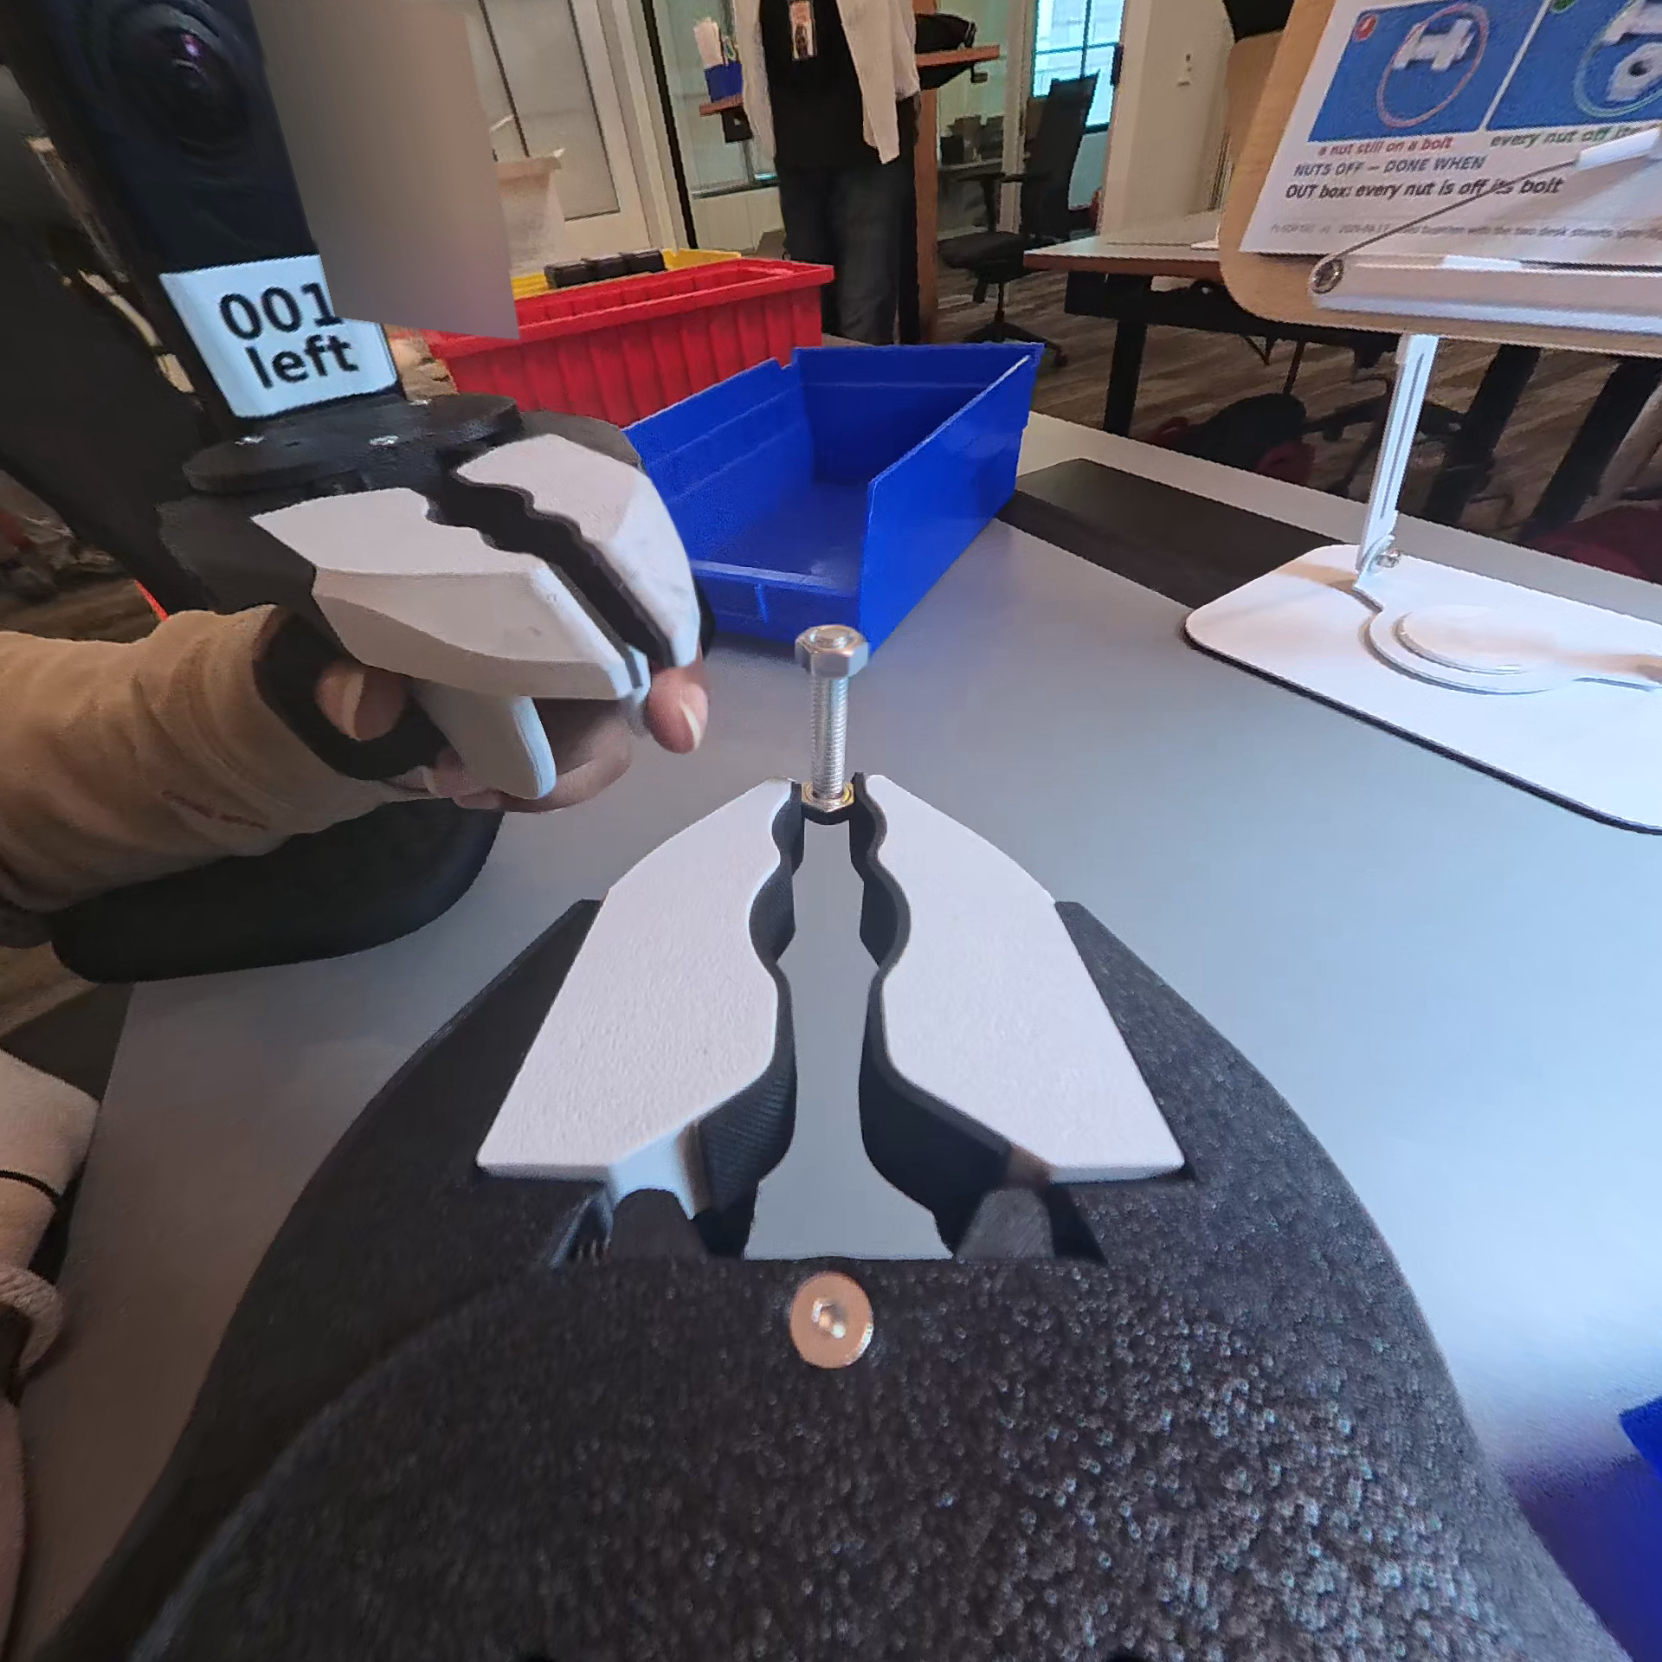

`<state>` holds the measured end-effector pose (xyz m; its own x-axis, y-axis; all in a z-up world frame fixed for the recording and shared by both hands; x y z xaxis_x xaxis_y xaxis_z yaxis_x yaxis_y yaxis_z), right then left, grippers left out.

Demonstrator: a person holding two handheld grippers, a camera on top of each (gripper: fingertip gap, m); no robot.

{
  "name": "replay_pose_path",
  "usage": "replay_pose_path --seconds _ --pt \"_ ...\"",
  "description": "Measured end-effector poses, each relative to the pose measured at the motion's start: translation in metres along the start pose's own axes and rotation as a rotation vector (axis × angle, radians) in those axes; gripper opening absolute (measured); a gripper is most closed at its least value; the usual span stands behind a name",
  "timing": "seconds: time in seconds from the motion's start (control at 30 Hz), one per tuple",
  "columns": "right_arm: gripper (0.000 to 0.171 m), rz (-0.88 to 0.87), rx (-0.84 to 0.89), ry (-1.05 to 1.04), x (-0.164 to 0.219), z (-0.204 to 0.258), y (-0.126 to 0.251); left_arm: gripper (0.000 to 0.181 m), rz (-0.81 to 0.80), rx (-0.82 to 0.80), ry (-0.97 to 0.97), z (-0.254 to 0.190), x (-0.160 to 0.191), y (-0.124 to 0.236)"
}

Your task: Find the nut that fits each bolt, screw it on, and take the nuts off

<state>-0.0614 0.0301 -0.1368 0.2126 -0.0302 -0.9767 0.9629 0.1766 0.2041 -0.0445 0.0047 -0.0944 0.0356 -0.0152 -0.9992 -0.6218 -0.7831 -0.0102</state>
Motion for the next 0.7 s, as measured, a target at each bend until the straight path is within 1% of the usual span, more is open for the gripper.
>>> replay_pose_path --seconds 0.03,0.17,0.2,0.27,0.3,0.33,0.43,0.57,0.63,0.7 --pt "0.01 0.0 0.001 0.004 0.0 0.0 0.0 0.007 0.0 -0.018 -0.013 0.002 0.0 0.0" --pt "0.01 0.008 -0.022 0.018 0.003 0.009 -0.002 0.033 0.017 -0.072 0.01 0.012 0.006 -0.003" --pt "0.01 0.01 -0.025 0.019 0.003 0.01 -0.002 0.033 0.026 -0.062 0.017 0.011 0.008 -0.004" --pt "0.01 0.01 -0.022 0.016 0.003 0.009 -0.002 0.026 0.029 -0.042 0.016 0.007 0.008 -0.004" --pt "0.01 0.008 -0.016 0.013 0.003 0.007 -0.002 0.01 0.027 -0.016 0.007 0.004 0.006 -0.002" --pt "0.01 0.007 -0.01 0.008 0.002 0.004 -0.001 0.002 0.014 0.007 0.003 0.0 0.003 -0.002" --pt "0.01 0.004 -0.008 0.003 0.001 0.003 -0.001 0.01 0.01 -0.033 -0.005 0.005 0.002 0.0" --pt "0.01 0.013 -0.03 0.014 0.004 0.01 -0.002 0.031 0.006 -0.09 0.021 0.016 0.006 0.0" --pt "0.01 0.017 -0.039 0.017 0.005 0.013 -0.003 0.031 0.016 -0.081 0.026 0.015 0.008 -0.002" --pt "0.01 0.019 -0.038 0.021 0.006 0.014 -0.003 0.02 0.019 -0.054 0.025 0.01 0.008 -0.002"
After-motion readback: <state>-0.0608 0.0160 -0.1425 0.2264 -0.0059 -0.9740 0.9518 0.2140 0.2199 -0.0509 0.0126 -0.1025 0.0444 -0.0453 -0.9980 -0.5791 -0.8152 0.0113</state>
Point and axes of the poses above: each gripper's, where its closed fingertips meet, y back along the fingers, x out of its underside, z = x × y across the jaws, the point moved 1 cm from there along y, back along the fingers, and after that the axes turned 12 degrees about x, right-handed, at the moved point
